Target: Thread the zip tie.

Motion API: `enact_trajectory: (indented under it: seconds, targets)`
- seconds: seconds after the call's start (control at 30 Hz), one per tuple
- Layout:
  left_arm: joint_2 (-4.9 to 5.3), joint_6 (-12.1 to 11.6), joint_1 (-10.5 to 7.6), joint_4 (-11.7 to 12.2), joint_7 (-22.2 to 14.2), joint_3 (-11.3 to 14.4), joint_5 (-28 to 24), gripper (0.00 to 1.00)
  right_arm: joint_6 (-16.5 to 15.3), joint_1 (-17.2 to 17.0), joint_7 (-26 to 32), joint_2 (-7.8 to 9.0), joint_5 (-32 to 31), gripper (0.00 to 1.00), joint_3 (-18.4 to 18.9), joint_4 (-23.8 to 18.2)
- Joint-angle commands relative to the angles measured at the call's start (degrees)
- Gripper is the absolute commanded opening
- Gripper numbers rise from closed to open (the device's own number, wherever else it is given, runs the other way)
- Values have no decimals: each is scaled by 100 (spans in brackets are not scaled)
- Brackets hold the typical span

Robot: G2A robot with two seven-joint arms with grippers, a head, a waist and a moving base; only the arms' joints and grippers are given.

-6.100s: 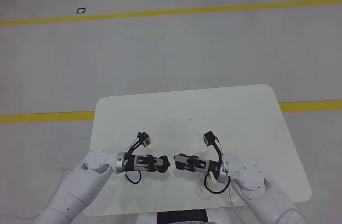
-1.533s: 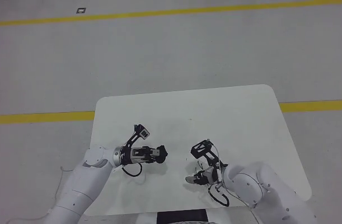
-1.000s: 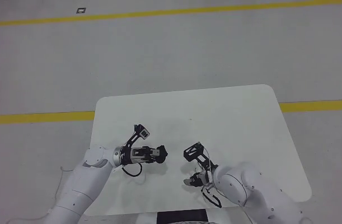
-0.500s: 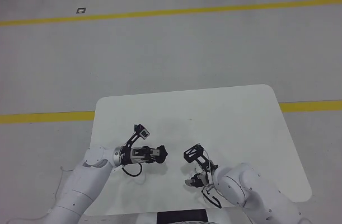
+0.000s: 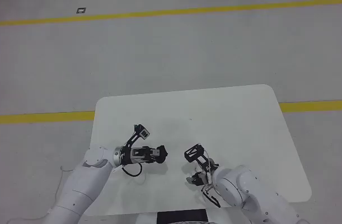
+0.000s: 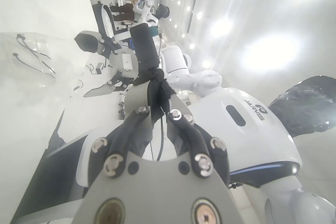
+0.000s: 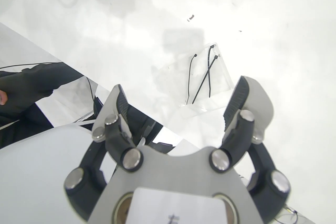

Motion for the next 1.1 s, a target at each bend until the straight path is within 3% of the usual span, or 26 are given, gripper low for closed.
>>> enact_trajectory:
  seconds: [0.0, 0.3, 1.07]
  targets:
    - [0, 0, 0, 0, 0, 0, 0, 0, 96, -5, 9, -13, -124, 44, -46, 3]
    - [0, 0, 0, 0, 0, 0, 0, 0, 318, 71, 207, -83, -531, 31, -235, 225]
    - [0, 0, 0, 0, 0, 0, 0, 0, 491, 455, 273, -344, -644, 29, -541, 1097]
